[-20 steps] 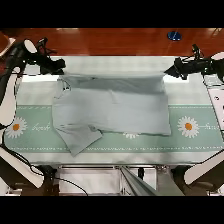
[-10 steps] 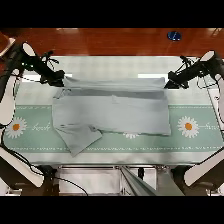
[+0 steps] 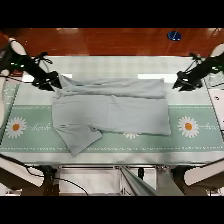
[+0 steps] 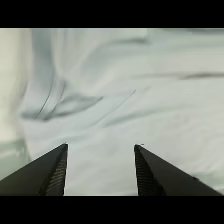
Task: Fold the shirts.
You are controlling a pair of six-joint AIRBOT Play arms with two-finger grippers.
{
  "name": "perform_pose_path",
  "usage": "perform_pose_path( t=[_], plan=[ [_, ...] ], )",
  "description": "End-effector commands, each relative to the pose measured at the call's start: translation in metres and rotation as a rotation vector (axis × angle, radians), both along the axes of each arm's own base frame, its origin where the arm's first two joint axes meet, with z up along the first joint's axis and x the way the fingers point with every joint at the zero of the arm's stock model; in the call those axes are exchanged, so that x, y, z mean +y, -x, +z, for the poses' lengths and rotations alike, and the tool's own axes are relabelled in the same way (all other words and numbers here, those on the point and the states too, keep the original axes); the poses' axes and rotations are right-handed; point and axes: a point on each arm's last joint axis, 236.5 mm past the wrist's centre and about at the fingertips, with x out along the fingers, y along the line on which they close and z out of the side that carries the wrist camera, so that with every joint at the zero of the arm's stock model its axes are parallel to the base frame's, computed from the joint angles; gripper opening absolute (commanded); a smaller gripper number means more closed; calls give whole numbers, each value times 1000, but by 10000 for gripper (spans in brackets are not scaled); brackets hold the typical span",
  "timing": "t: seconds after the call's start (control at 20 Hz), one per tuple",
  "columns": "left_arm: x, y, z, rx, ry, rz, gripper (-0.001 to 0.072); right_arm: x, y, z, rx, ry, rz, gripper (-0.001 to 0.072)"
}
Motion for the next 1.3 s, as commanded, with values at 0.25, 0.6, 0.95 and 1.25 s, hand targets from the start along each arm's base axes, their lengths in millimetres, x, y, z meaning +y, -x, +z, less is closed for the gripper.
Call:
perform_pose_path(
  t=[0.25,0.6,0.95,1.25],
  plan=[
    [58,124,6,-138,287,424,509,11,96,20,-358,-123,-272,415],
    [44,203,-55,99,302,549,509,62,139,-4,-297,-296,-271,414],
    [-27,197,-76,139,372,374,509,66,135,1,-311,-323,-290,414],
    [-57,208,-92,215,366,250,449,33,134,3,-323,-271,-359,414]
  ],
)
